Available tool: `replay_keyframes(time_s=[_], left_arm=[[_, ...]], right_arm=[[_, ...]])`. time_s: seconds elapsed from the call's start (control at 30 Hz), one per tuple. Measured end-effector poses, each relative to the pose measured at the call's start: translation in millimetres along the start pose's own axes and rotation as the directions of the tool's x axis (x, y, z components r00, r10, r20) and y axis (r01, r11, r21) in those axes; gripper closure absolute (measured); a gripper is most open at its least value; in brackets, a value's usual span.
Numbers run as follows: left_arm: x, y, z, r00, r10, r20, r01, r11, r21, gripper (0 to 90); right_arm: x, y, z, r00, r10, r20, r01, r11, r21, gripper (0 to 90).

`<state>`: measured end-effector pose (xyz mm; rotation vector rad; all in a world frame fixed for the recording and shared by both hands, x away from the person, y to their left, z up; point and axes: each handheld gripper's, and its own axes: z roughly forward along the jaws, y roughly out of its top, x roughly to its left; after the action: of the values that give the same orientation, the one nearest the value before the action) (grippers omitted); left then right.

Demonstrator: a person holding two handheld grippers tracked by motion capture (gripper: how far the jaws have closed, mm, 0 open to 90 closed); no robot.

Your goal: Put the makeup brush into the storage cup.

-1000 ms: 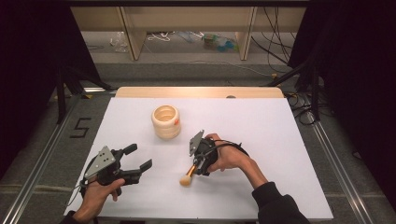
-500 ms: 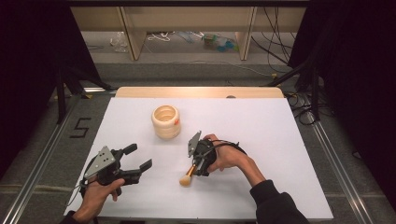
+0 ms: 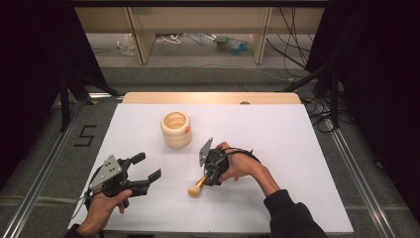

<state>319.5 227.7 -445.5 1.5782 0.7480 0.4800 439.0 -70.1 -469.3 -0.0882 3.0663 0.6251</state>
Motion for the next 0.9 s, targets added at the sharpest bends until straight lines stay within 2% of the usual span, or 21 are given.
replay_keyframes(time_s=[0.1,0.3,0.53,0.8,0.9], left_arm=[[-0.2,0.0,0.0,1.0,-0.001,0.0,0.001,1.0,-0.001,16.0],[0.0,0.1,-0.1,1.0,-0.001,0.0,0.001,1.0,-0.002,16.1],[-0.1,0.2,-0.4,1.0,0.0,0.0,0.0,1.0,-0.002,16.0],[-0.1,0.2,-0.3,1.0,-0.001,0.0,0.001,1.0,-0.002,16.1],[-0.3,0.2,-0.2,1.0,0.0,0.001,0.0,1.0,-0.001,16.0]], right_arm=[[0.1,0.4,-0.1,1.0,0.005,-0.001,-0.005,1.0,0.004,37.5],[1.4,2.2,-1.5,0.9998,0.021,-0.001,-0.021,1.0,0.016,46.3],[5.4,7.7,-2.5,0.9997,0.023,0.008,-0.024,0.998,0.056,56.4],[7.6,11.9,-2.5,0.9999,0.012,0.006,-0.012,0.996,0.083,62.6],[9.5,13.0,-2.4,0.9996,0.028,0.006,-0.028,0.995,0.092,63.8]])
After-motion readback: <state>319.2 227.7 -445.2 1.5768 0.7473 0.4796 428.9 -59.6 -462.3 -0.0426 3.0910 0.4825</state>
